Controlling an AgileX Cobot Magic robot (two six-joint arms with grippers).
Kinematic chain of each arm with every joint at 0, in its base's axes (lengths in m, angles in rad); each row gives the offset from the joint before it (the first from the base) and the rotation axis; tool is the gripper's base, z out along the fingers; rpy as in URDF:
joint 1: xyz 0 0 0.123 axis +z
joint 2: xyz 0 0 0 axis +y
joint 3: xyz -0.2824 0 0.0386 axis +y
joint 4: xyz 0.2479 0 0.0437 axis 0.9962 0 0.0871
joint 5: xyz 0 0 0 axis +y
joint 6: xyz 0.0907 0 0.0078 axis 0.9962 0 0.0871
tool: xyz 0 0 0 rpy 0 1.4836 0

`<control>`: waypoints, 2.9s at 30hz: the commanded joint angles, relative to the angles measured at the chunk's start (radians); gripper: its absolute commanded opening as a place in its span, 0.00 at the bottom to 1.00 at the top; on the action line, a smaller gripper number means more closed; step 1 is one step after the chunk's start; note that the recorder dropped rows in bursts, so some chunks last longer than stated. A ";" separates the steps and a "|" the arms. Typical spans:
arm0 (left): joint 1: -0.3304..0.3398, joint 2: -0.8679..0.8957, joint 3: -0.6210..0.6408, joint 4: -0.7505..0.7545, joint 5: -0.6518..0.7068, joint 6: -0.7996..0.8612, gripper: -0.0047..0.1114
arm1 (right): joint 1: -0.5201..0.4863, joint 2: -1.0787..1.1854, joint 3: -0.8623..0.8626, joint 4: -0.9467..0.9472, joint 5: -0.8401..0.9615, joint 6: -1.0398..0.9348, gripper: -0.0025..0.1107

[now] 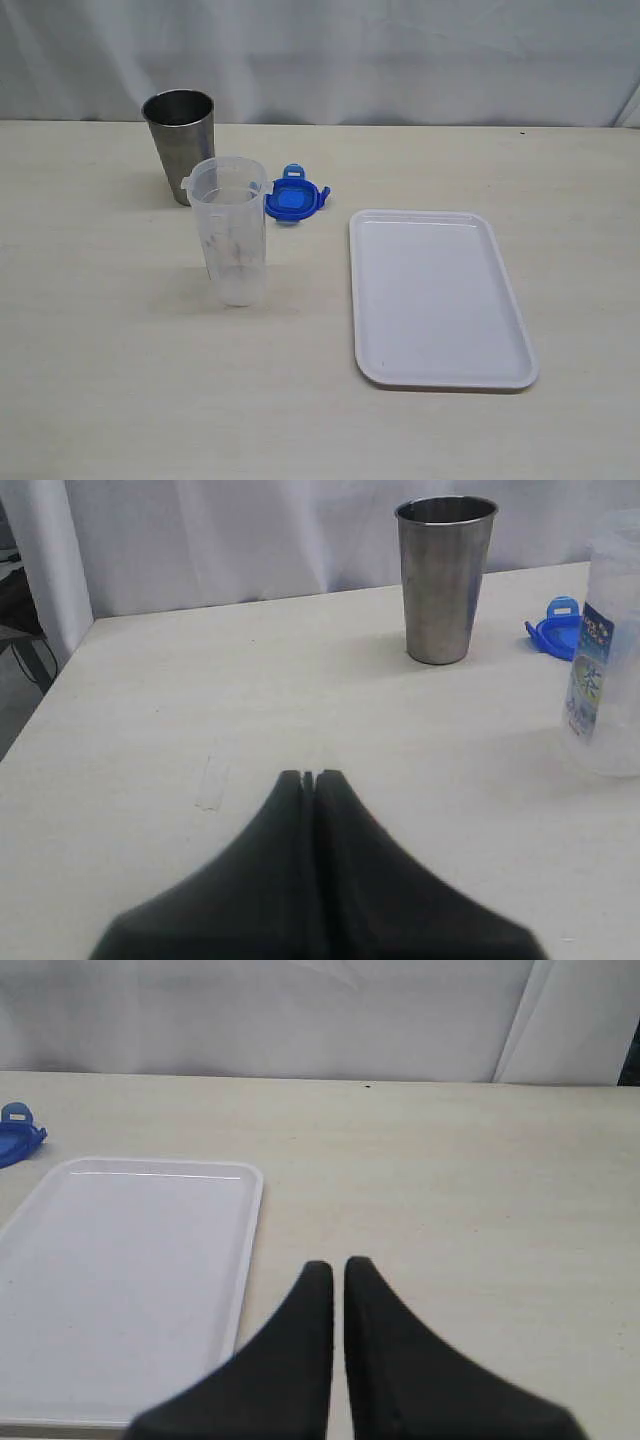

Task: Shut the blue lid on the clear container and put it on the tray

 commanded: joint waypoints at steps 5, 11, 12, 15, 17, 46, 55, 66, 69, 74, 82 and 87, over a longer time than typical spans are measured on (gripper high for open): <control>-0.001 -0.002 0.002 -0.001 -0.015 0.001 0.04 | 0.001 -0.006 0.003 0.001 0.000 0.000 0.06; -0.001 -0.002 0.002 -0.001 -0.015 0.001 0.04 | 0.001 -0.006 0.003 0.001 0.000 0.000 0.06; -0.001 -0.002 0.002 -0.001 -0.018 0.001 0.04 | 0.001 -0.006 0.003 0.001 0.000 0.000 0.06; -0.001 -0.002 0.002 0.011 -0.071 0.001 0.04 | 0.001 -0.006 0.003 0.001 0.000 0.000 0.06; -0.001 -0.002 0.002 -0.008 -0.179 0.001 0.04 | 0.001 -0.006 0.003 0.001 0.000 0.000 0.06; -0.001 0.685 -0.162 0.103 -1.218 -0.254 0.88 | 0.001 -0.006 0.003 0.001 0.000 0.000 0.06; -0.001 1.204 -0.165 0.093 -1.570 -0.092 0.88 | 0.001 -0.006 0.003 0.001 0.000 0.000 0.06; -0.001 1.677 -0.394 0.093 -1.580 -0.080 0.88 | 0.001 -0.006 0.003 0.001 0.000 0.000 0.06; -0.001 1.769 -0.457 0.097 -1.580 -0.080 0.88 | 0.001 -0.006 0.003 0.001 0.000 0.000 0.06; -0.001 1.913 -0.544 0.161 -1.580 -0.080 0.88 | 0.001 -0.006 0.003 0.001 0.000 0.000 0.06; -0.001 2.100 -0.715 0.211 -1.555 -0.111 0.88 | 0.001 -0.006 0.003 0.001 0.000 0.000 0.06; -0.001 2.183 -0.804 0.300 -1.553 -0.171 0.88 | 0.001 -0.006 0.003 0.001 0.000 0.000 0.06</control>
